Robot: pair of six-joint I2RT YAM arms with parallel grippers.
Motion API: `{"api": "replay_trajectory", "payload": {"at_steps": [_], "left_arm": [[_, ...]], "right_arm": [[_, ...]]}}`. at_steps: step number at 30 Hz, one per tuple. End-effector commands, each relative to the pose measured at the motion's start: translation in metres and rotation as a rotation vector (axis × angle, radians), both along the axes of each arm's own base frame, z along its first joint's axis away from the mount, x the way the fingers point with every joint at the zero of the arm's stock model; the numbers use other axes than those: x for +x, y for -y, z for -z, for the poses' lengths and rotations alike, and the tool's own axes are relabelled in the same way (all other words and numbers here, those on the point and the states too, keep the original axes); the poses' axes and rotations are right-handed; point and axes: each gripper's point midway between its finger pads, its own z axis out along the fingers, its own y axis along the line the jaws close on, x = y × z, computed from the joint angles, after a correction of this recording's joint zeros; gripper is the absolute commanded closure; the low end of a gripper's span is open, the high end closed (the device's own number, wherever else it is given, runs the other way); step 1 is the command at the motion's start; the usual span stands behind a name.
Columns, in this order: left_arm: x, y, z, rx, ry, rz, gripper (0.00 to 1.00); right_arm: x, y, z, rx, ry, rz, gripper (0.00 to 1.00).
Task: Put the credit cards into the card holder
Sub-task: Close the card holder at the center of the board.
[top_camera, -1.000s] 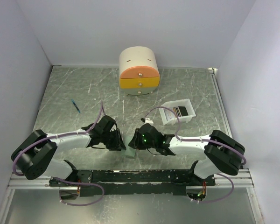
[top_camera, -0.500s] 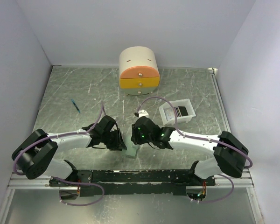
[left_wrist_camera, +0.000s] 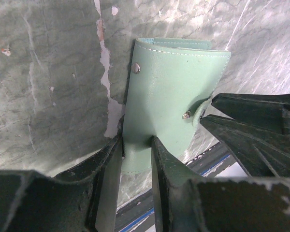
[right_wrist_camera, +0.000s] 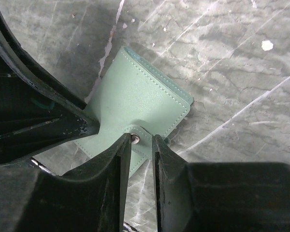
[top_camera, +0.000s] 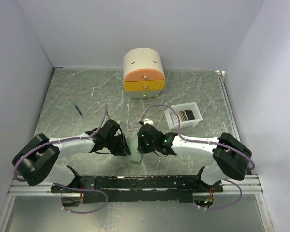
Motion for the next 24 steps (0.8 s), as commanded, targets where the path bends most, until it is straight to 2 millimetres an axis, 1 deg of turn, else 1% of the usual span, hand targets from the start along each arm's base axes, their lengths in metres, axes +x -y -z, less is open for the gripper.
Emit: {"api": "replay_trajectory", "payload": {"at_steps": [1,10,15,19,24], "left_arm": [[-0.009,-0.022,0.027,0.123,-0.020,-0.011,0.63],[-0.009,-0.021,0.028,0.122,-0.019,-0.009,0.63],[-0.009,-0.021,0.028,0.120,-0.020,-0.008,0.63],[-0.008,-0.021,0.027,0.126,-0.019,-0.008,0.63],[-0.008,-0.021,0.028,0.129,-0.019,-0.007,0.63]], "right_arm": [[-0.001,-0.005,0.004,0.045,-0.030,0.029,0.75],[-0.003,-0.011,0.008,0.064,-0.044,0.016,0.76],[-0.009,-0.016,0.010,0.095,-0.068,-0.002,0.78],[-0.010,-0.015,0.013,0.089,-0.077,-0.001,0.80],[-0.011,-0.017,0.009,0.099,-0.075,-0.015,0.81]]}}
